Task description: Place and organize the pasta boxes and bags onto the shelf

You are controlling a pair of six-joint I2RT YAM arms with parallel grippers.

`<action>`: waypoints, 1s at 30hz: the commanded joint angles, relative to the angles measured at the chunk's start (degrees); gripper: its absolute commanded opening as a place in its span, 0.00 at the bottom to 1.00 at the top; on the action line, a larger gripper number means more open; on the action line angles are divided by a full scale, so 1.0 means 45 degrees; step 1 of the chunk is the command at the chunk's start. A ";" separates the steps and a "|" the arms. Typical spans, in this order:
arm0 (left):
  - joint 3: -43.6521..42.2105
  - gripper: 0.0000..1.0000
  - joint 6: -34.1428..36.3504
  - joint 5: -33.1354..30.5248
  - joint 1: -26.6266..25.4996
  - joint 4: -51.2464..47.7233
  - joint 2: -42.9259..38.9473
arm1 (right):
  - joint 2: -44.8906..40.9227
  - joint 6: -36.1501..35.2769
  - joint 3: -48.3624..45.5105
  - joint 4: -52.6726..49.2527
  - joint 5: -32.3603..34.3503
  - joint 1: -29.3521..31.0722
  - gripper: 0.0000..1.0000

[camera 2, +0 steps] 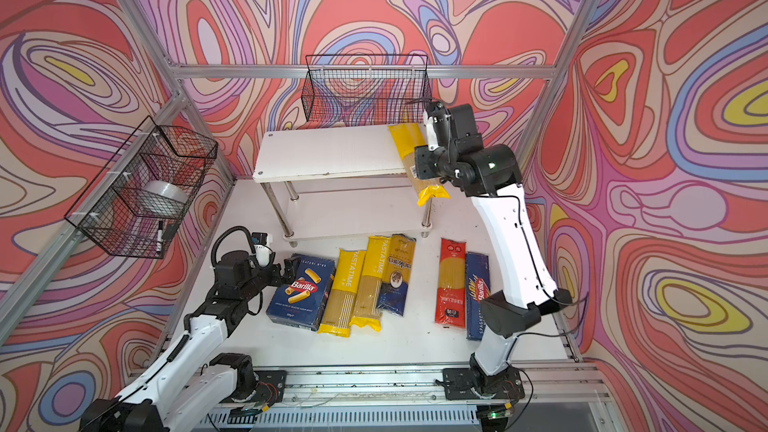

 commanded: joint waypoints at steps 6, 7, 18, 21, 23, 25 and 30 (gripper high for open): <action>0.0292 1.00 0.0013 -0.0088 -0.0038 -0.0207 -0.0010 | -0.3787 0.0760 -0.3491 0.0154 -0.1464 0.0033 0.54; 0.0292 1.00 0.0012 -0.0100 -0.0033 -0.0207 -0.0020 | -0.4118 0.0883 -0.3876 0.0060 -0.1526 0.0040 0.54; 0.0292 1.00 0.0047 -0.0044 -0.0032 -0.0197 -0.0010 | -0.8618 0.2189 -1.0751 0.3336 -0.0566 0.0025 0.64; 0.0273 1.00 0.0008 -0.0141 -0.0032 -0.0197 -0.0035 | -1.0308 0.2748 -1.3670 0.5444 0.0141 0.0025 0.66; 0.0279 1.00 0.0007 -0.0123 -0.0033 -0.0206 -0.0030 | -1.0990 0.2738 -1.4828 0.6350 0.0033 0.0025 0.66; 0.0292 1.00 0.0008 -0.0126 -0.0033 -0.0207 -0.0030 | -1.1256 0.2881 -1.5771 0.6968 0.0245 0.0025 0.66; 0.0287 1.00 0.0008 -0.0138 -0.0033 -0.0215 -0.0039 | -1.1205 0.3214 -1.8369 0.9281 -0.0207 0.0025 0.68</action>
